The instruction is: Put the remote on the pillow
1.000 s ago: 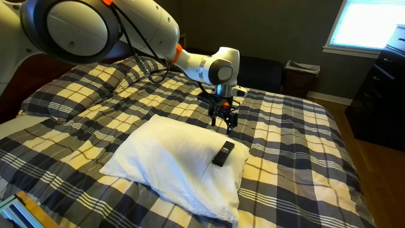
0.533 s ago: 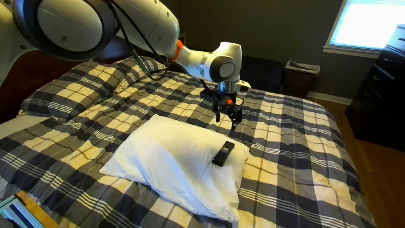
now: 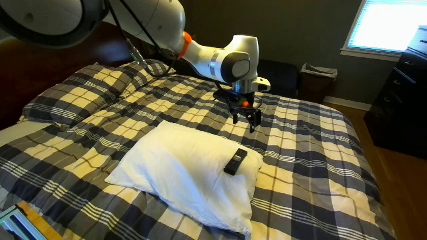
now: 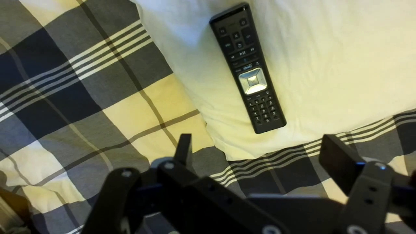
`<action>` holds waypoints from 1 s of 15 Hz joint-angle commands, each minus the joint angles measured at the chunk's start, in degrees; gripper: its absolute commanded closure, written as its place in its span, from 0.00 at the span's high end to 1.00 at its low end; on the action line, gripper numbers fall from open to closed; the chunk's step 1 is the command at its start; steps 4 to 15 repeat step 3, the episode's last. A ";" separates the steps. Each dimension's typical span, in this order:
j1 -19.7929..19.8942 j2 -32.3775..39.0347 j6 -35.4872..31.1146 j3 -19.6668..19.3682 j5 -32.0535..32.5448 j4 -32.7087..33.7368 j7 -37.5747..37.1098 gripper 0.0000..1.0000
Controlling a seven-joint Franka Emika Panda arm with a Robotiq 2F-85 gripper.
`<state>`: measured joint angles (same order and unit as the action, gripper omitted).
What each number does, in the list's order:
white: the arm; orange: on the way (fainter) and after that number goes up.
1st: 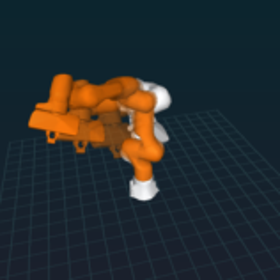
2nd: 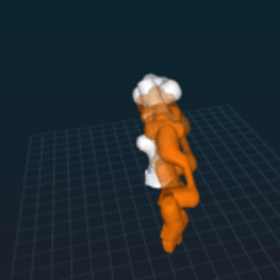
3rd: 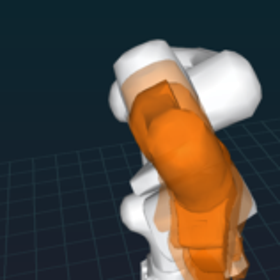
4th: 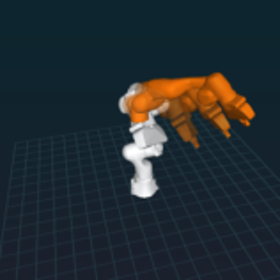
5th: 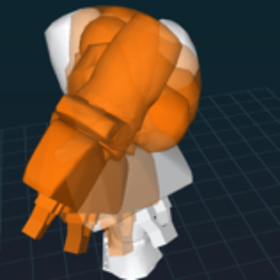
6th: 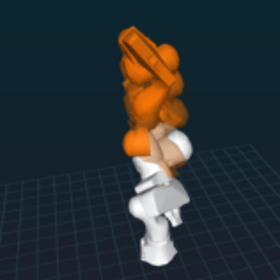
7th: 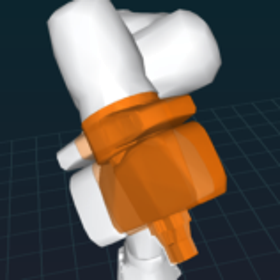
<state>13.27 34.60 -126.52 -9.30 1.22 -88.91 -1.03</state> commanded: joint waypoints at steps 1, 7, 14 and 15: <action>0.03 -0.12 0.16 -0.01 -0.04 -0.03 0.07 1.00; 0.01 -0.21 0.15 0.02 -0.05 -0.20 0.08 1.00; 0.01 -0.21 0.15 0.02 -0.05 -0.20 0.08 1.00; 0.01 -0.21 0.15 0.02 -0.05 -0.20 0.08 1.00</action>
